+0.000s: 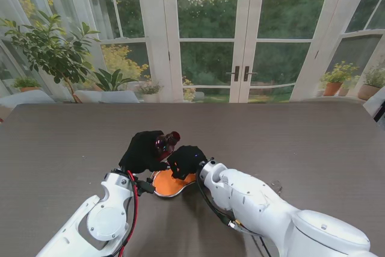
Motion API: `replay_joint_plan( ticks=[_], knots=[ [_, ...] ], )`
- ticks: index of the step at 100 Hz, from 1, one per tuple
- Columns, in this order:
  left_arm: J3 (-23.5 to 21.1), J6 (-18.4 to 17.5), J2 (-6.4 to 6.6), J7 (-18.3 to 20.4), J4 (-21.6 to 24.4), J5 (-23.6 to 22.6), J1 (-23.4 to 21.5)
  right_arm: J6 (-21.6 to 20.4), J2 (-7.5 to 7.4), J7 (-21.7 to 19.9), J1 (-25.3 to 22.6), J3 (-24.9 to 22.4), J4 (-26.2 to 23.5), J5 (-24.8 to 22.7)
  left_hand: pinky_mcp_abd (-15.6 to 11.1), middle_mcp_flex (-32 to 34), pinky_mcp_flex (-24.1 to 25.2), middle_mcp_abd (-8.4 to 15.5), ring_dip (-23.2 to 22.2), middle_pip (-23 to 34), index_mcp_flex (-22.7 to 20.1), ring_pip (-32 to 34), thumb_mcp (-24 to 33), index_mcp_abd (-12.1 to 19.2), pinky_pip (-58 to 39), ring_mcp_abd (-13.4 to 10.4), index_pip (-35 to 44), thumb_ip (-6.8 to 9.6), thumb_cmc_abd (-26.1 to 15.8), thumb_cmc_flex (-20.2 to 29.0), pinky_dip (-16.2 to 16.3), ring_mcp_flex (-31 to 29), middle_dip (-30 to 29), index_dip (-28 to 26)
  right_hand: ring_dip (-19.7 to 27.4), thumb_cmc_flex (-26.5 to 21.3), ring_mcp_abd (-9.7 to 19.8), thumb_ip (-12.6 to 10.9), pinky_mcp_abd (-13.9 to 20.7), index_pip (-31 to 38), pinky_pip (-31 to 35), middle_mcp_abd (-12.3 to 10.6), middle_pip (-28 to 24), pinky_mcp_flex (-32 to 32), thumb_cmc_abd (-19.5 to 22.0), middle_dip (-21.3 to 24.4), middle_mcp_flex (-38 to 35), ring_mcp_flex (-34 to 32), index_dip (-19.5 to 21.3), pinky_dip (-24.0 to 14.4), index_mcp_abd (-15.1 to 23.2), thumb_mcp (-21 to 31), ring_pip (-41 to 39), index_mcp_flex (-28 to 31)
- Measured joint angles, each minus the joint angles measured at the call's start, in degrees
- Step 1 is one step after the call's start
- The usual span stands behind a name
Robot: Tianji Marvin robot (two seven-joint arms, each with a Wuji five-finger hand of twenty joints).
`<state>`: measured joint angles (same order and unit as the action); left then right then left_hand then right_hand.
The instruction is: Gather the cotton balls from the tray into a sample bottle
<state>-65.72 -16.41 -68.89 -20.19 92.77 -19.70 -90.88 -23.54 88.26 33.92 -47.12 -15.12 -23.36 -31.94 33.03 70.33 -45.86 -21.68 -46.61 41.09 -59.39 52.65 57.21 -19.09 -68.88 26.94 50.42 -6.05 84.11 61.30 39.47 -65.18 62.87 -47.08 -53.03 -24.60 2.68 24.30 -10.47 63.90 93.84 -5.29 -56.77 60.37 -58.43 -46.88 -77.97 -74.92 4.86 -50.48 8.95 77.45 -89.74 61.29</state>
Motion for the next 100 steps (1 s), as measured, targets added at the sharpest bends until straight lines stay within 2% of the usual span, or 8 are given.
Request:
replay_joint_plan(
  ticks=[21, 40, 62, 68, 75, 79, 84, 100],
  knots=[
    [0.0, 0.4, -0.01, 0.1, 0.0, 0.0, 0.0, 2.9, -4.45, -4.3, -0.9, -3.9, -8.0, -0.2, 0.0, 0.0, 0.0, 0.0, 0.0, 0.0, 0.0, 0.0, 0.0, 0.0, 0.0, 0.0, 0.0, 0.0, 0.0, 0.0, 0.0, 0.0, 0.0, 0.0, 0.0, 0.0, 0.0, 0.0, 0.0, 0.0, 0.0, 0.0, 0.0, 0.0, 0.0, -0.3, 0.0, 0.0, 0.0, 0.0, 0.0, 0.0, 0.0, 0.0],
    [-0.3, 0.7, -0.02, 0.1, 0.0, 0.1, -0.1, 8.5, -11.75, -10.5, -4.1, -12.0, -22.7, -2.2, 0.0, 0.0, 0.0, 0.0, 0.0, 0.0, 0.0, 0.0, 0.0, 0.0, 0.0, 0.0, 0.0, 0.0, 0.0, 0.0, 0.0, 0.0, 0.0, 0.0, 0.0, 0.0, 0.0, 0.0, 0.0, -0.2, 0.0, 0.0, 0.0, 0.0, 0.0, -0.3, 0.0, 0.0, 0.0, 0.0, 0.0, 0.0, 0.0, 0.0],
    [-0.3, 1.1, 0.0, 0.3, 0.0, 0.2, -0.1, 12.6, -18.31, -16.8, -10.0, -25.0, -37.7, -6.8, 0.0, 0.0, -0.1, 0.0, 0.0, 0.0, 0.0, 0.0, 0.0, 0.0, 0.0, 0.0, 0.0, 0.0, 0.0, 0.0, 0.0, 0.0, 0.0, 0.0, 0.0, 0.0, 0.0, 0.0, 0.0, -0.2, 0.1, 0.0, 0.0, 0.0, 0.0, -0.3, 0.0, 0.0, 0.1, 0.0, -0.1, 0.0, 0.0, 0.0],
    [-0.3, 1.1, 0.0, 0.4, 0.0, 0.2, -0.1, 13.6, -19.53, -18.5, -12.3, -29.2, -42.0, -8.3, 0.0, 0.0, -0.1, 0.0, 0.0, 0.0, 0.0, 0.0, 0.0, 0.0, 0.0, 0.0, 0.0, 0.0, 0.0, 0.0, 0.0, 0.0, 0.0, 0.0, 0.0, 0.0, 0.0, 0.0, 0.0, -0.2, 0.1, 0.0, 0.0, 0.0, 0.0, -0.3, 0.0, 0.0, 0.2, 0.0, -0.1, 0.0, 0.0, 0.0],
    [-0.3, 1.1, 0.02, 0.4, -0.1, 0.2, 0.0, 15.8, -20.94, -24.2, -17.2, -36.6, -50.9, -10.0, 0.0, 0.0, -0.1, 0.0, 0.0, 0.0, 0.0, 0.0, 0.0, 0.0, 0.0, 0.0, 0.0, 0.0, 0.0, 0.0, 0.0, 0.0, 0.0, 0.0, 0.0, -0.3, 0.0, 0.0, 0.0, -0.2, 0.1, 0.0, 0.0, 0.0, 0.0, -0.3, 0.0, 0.0, 0.7, 0.0, -0.5, 0.0, 0.0, 0.0],
    [-0.3, 1.1, 0.02, 0.5, -0.1, 0.2, 0.0, 16.8, -22.1, -25.4, -19.1, -38.3, -55.3, -10.3, 0.0, 0.0, -0.1, 0.0, 0.0, 0.0, 0.0, 0.0, 0.0, 0.0, 0.0, 0.0, 0.0, 0.0, 0.0, 0.0, 0.0, 0.0, 0.0, 0.0, 0.0, 0.0, 0.0, 0.0, 0.0, -0.3, 0.1, 0.0, 0.0, 0.0, 0.0, -0.3, 0.0, 0.0, 0.8, 0.0, -0.5, 0.0, 0.0, 0.0],
    [-0.3, 1.1, 0.02, 0.5, -0.1, 0.2, 0.0, 16.9, -23.16, -25.0, -20.3, -38.8, -58.4, -10.2, 0.0, 0.0, -0.1, 0.0, 0.0, 0.0, 0.0, 0.0, 0.0, 0.0, 0.0, 0.0, 0.0, 0.0, 0.0, 0.0, 0.0, 0.0, 0.0, 0.0, 0.0, 0.0, 0.0, 0.0, 0.0, -0.3, 0.1, 0.0, 0.0, 0.0, 0.0, -0.3, 0.0, 0.0, 0.8, 0.0, -0.5, 0.0, 0.0, 0.0],
    [0.0, 1.4, 0.04, 0.7, -0.3, 0.4, 0.3, 16.0, -23.01, -24.1, -23.3, -43.7, -63.2, -10.1, 0.0, 0.0, -0.1, 0.0, 0.0, 0.0, 0.0, 0.0, 0.0, 0.0, 0.0, 0.0, 0.0, 0.0, 0.0, 0.0, 0.0, 0.0, 0.0, 0.0, 0.0, 0.0, 0.0, 0.0, 0.0, -0.3, 0.2, 0.0, 0.0, 0.0, 0.1, -0.3, 0.0, 0.0, 0.8, 0.0, -0.5, 0.0, 0.0, 0.0]
  ],
)
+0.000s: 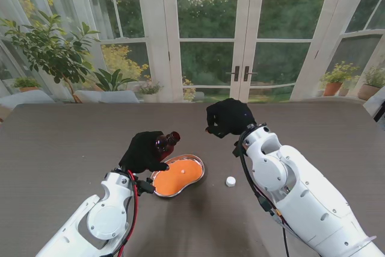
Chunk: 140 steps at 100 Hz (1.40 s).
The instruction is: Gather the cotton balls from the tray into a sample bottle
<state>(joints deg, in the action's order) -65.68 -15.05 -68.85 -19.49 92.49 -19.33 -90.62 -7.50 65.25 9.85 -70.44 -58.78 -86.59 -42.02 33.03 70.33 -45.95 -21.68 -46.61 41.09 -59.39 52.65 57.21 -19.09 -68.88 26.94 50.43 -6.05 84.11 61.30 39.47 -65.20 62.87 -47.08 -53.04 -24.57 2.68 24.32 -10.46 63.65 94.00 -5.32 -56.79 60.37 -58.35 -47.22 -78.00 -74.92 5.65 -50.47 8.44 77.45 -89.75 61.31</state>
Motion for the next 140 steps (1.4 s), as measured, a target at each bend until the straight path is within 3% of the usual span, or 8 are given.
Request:
replay_joint_plan(
  ticks=[19, 54, 78, 140],
  knots=[
    [1.2, 0.0, 0.05, 0.5, -0.9, 0.5, 0.9, -0.6, -0.35, -0.5, -2.3, -2.2, -5.9, 1.0, 0.0, 0.0, 0.0, 0.0, 0.0, 0.0, 0.0, 0.0, 0.0, 0.0, 0.0, 0.0, 0.0, 0.0, 0.0, 0.0, 0.0, 0.0, 0.0, 0.0, 0.0, 0.0, 0.0, 0.0, 0.0, 0.0, 0.0, 0.0, 0.0, 0.0, 0.6, 0.0, 0.0, 0.0, 0.1, 0.0, 0.0, 0.0, 0.0, 0.0],
    [2.6, 0.0, 0.06, 2.0, -2.0, 1.0, 2.5, -3.0, -0.33, -2.0, -4.9, -4.3, -11.2, 4.6, 0.0, 0.0, 0.0, 0.0, 0.0, 0.0, 0.0, 0.0, 0.0, 0.0, 0.0, 0.0, 0.0, 0.0, 0.0, 0.0, 0.0, 0.0, 0.0, 0.0, 0.0, 0.0, 0.0, 0.0, 0.0, 0.0, 0.1, 0.0, 0.0, 0.0, 0.6, 0.0, 0.0, 0.0, 0.5, 0.0, 0.0, 0.0, 0.0, 0.0],
    [3.1, -0.7, 0.19, 2.6, -2.0, 0.9, 3.4, -6.6, -0.35, -2.7, -5.6, -4.4, -12.2, 6.8, 0.0, 0.0, 0.0, 0.0, 0.0, 0.0, 0.0, 0.0, 0.0, 0.0, 0.0, 0.0, 0.0, 0.0, 0.0, 0.0, 0.0, 0.0, 0.0, 0.0, 0.0, 0.0, 0.0, 0.0, 0.0, 0.0, 0.1, 0.0, 0.0, 0.0, 0.6, 0.0, 0.0, 0.0, 0.9, 0.0, 0.0, 0.0, 0.0, 0.0],
    [4.4, -2.6, 0.13, 2.0, -2.6, 0.9, 4.8, -9.2, -0.76, -5.4, -6.1, -3.3, -12.9, 8.1, 0.0, 0.0, 0.0, 0.0, 0.0, 0.0, 0.0, 0.0, 0.0, 0.0, 0.0, 0.0, 0.0, 0.0, 0.0, 0.0, 0.0, 0.0, 0.0, 0.0, 0.0, 0.0, 0.0, 0.0, 0.0, -0.3, 0.1, 0.0, 0.0, 0.0, 1.3, -0.6, 0.0, 0.0, 1.4, 0.0, 0.0, 0.0, 0.0, 0.0]
  ],
)
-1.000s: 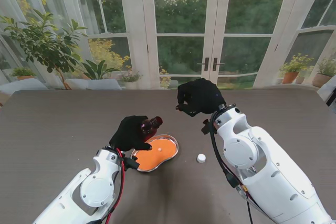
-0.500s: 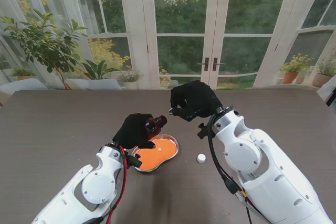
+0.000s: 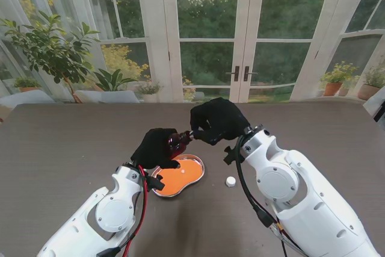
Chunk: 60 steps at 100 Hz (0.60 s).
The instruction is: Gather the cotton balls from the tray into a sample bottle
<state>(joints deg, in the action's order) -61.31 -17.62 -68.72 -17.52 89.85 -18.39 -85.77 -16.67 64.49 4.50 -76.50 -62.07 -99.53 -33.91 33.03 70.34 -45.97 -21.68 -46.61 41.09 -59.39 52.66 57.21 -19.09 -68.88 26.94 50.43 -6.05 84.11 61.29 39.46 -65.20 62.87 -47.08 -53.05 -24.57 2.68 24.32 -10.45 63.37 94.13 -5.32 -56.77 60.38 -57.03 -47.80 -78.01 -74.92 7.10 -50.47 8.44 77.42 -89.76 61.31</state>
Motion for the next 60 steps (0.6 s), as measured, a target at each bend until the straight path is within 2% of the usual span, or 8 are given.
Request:
replay_joint_plan(
  ticks=[60],
  knots=[
    [1.2, -0.2, -0.39, -0.3, -1.1, 0.8, 1.2, -0.9, -0.37, -0.5, -0.1, 0.6, -0.3, -0.7, 0.0, 0.0, 0.0, 0.0, 0.0, 0.0, 0.0, 0.0, 0.0, 0.0, 0.0, 0.0, 0.0, 0.0, 0.0, 0.0, 0.0, 0.0, 0.0, 0.0, 0.0, 0.0, 0.0, 0.0, 0.0, 0.0, 0.0, 0.0, 0.0, 0.0, 0.0, -0.1, 0.0, 0.0, 0.2, 0.0, 0.0, 0.0, 0.0, 0.0]
  ],
)
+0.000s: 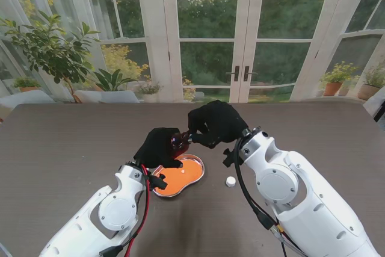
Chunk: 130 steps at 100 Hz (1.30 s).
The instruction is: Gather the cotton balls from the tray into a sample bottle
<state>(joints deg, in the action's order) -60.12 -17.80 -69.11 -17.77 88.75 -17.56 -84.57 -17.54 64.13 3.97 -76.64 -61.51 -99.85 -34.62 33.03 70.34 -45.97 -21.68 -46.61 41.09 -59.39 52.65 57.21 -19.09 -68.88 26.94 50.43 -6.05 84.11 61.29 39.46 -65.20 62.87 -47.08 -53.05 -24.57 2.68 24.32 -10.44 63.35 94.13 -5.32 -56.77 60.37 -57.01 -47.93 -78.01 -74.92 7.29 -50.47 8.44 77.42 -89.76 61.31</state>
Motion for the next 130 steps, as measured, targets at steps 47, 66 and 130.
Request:
replay_joint_plan(
  ticks=[47, 66, 130],
  knots=[
    [-0.1, -0.1, -0.03, -0.2, -0.3, 0.0, -0.2, -0.5, -0.11, -2.2, 0.7, 0.2, 0.6, 1.2, 0.0, 0.0, 0.0, 0.0, 0.0, 0.0, 0.0, 0.0, 0.0, 0.0, 0.0, 0.0, 0.1, 0.0, 0.0, 0.0, 0.0, 0.0, 0.0, 0.0, 0.0, 0.2, 0.0, -0.9, 0.0, -0.3, 0.0, 0.0, 4.0, -1.4, 8.1, 0.1, 0.0, 0.0, 0.4, 0.0, -1.0, 0.0, 0.0, -1.5],
    [0.1, -0.1, -0.08, -0.7, -0.5, 0.0, -0.1, -0.8, -0.34, -3.1, 0.7, -0.1, 0.5, 1.7, 0.0, 0.0, -0.1, 0.0, 0.0, 0.0, 0.0, 0.0, 0.0, 0.0, 0.0, 0.0, 0.1, 0.0, 0.0, -0.1, 0.0, -0.1, 0.0, 0.0, 0.0, 1.8, 0.0, -1.0, 0.3, -1.9, 0.0, 0.0, 5.4, -2.4, 12.0, 0.1, 0.0, 0.0, 0.4, 0.0, -1.6, 0.0, 0.0, -2.7],
    [0.6, -0.4, -0.57, -2.3, -1.2, 0.3, 0.4, -1.3, -0.63, -1.4, 0.9, -0.1, 0.2, -1.7, 0.0, 0.1, -0.3, 0.0, 0.0, 0.0, 0.0, 0.0, 0.5, 0.0, 0.0, 0.0, 0.1, 0.0, 0.0, -0.3, 0.0, -0.2, 0.0, 0.0, 0.5, -2.0, 0.0, -1.6, 0.5, -2.9, 0.0, 0.3, 8.1, -4.0, 14.2, -0.1, 1.2, 0.0, 0.4, -0.6, -2.5, 0.0, 1.5, -4.4]
  ],
)
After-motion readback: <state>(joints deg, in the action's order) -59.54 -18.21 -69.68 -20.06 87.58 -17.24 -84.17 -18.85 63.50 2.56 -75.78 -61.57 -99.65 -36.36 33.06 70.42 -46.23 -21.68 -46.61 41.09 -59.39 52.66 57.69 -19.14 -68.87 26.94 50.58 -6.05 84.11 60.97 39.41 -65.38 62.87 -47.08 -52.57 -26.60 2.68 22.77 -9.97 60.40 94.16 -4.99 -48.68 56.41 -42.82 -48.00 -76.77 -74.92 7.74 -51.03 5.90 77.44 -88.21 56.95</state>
